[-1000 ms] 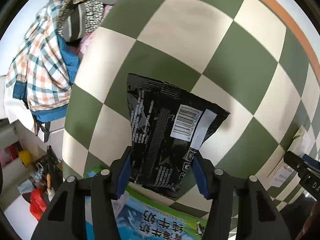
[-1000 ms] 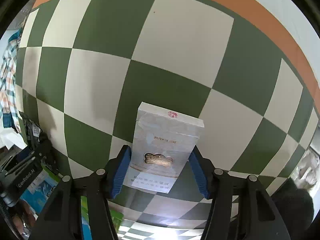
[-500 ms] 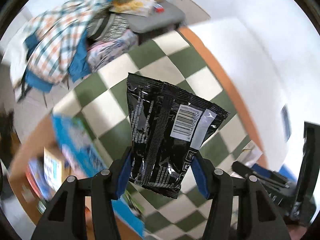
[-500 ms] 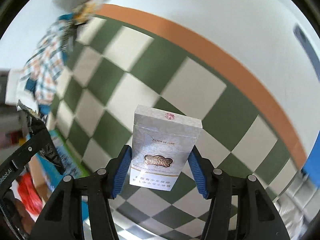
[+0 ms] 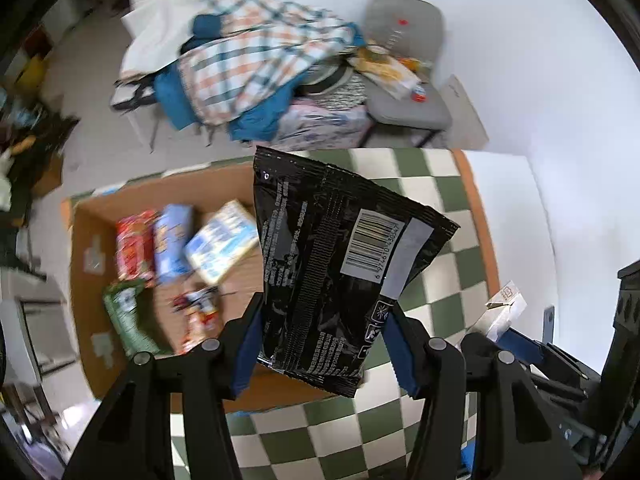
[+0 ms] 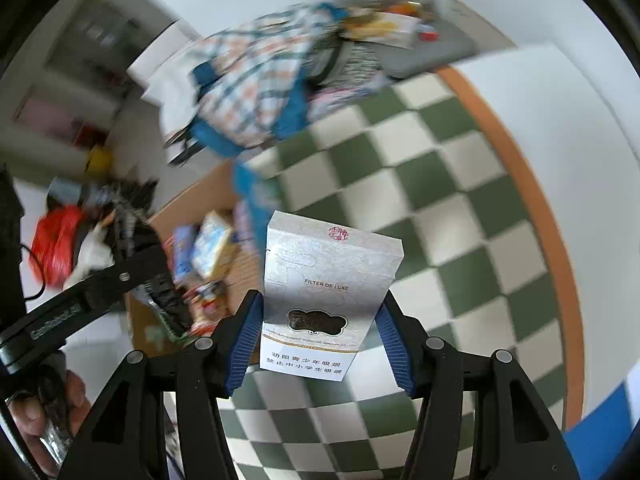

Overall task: Organize snacks
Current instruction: 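Carry the black bag and white card box over the cardboard box, then open both grippers to release the items into the box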

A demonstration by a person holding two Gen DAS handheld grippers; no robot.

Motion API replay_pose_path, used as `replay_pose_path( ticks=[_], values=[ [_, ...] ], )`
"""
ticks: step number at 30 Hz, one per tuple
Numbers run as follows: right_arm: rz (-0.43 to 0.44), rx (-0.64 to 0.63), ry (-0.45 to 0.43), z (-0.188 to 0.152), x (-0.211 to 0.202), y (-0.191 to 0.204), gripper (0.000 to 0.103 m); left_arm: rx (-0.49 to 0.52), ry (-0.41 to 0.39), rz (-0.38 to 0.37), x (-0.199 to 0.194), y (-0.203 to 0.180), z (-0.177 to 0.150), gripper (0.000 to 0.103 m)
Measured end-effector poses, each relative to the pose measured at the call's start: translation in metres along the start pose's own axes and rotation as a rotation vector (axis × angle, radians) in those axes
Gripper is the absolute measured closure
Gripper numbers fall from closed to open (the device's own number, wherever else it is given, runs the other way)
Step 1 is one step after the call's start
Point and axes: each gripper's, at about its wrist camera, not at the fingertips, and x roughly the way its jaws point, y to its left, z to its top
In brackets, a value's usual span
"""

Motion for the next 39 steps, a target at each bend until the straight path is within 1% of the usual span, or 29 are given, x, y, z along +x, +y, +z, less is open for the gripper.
replay_pose_path(
  ticks=[1, 4, 6, 10, 16, 20, 28, 34, 35, 36, 37, 38, 39],
  values=[
    [0.005, -0.037, 0.005, 0.0, 0.003, 0.017, 0.043, -0.021, 0.009, 0.004, 0.002, 0.011, -0.001, 0.05],
    [0.013, -0.125, 0.026, -0.008, 0.018, 0.052, 0.043, -0.082, 0.046, -0.004, 0.016, 0.039, -0.002, 0.05],
    [0.0, -0.183, 0.042, -0.013, 0.032, 0.075, 0.043, -0.121, 0.073, -0.013, 0.027, 0.057, -0.002, 0.05],
    [-0.041, -0.265, 0.067, -0.023, 0.064, 0.1, 0.043, -0.192, 0.125, -0.033, 0.048, 0.083, -0.009, 0.05],
    [-0.092, -0.315, 0.137, -0.028, 0.108, 0.113, 0.043, -0.301, 0.214, -0.123, 0.079, 0.106, -0.018, 0.05],
    [-0.128, -0.335, 0.154, -0.029, 0.126, 0.115, 0.043, -0.341, 0.252, -0.167, 0.093, 0.111, -0.022, 0.05],
    [-0.175, -0.341, 0.194, -0.03, 0.147, 0.115, 0.043, -0.323, 0.292, -0.167, 0.11, 0.106, -0.018, 0.049],
    [-0.188, -0.331, 0.234, -0.029, 0.154, 0.114, 0.042, -0.328, 0.326, -0.136, 0.117, 0.104, -0.018, 0.048],
    [-0.195, -0.333, 0.236, -0.03, 0.154, 0.114, 0.039, -0.334, 0.325, -0.135, 0.117, 0.105, -0.018, 0.047],
    [-0.203, -0.336, 0.241, -0.031, 0.155, 0.114, 0.037, -0.335, 0.323, -0.138, 0.117, 0.104, -0.018, 0.038],
    [-0.206, -0.339, 0.245, -0.031, 0.155, 0.114, 0.032, -0.335, 0.316, -0.143, 0.116, 0.104, -0.017, 0.032],
    [-0.206, -0.338, 0.247, -0.031, 0.155, 0.113, 0.029, -0.336, 0.31, -0.15, 0.115, 0.104, -0.018, 0.019],
    [-0.201, -0.336, 0.247, -0.031, 0.154, 0.113, 0.028, -0.339, 0.304, -0.151, 0.114, 0.105, -0.018, 0.016]
  ],
)
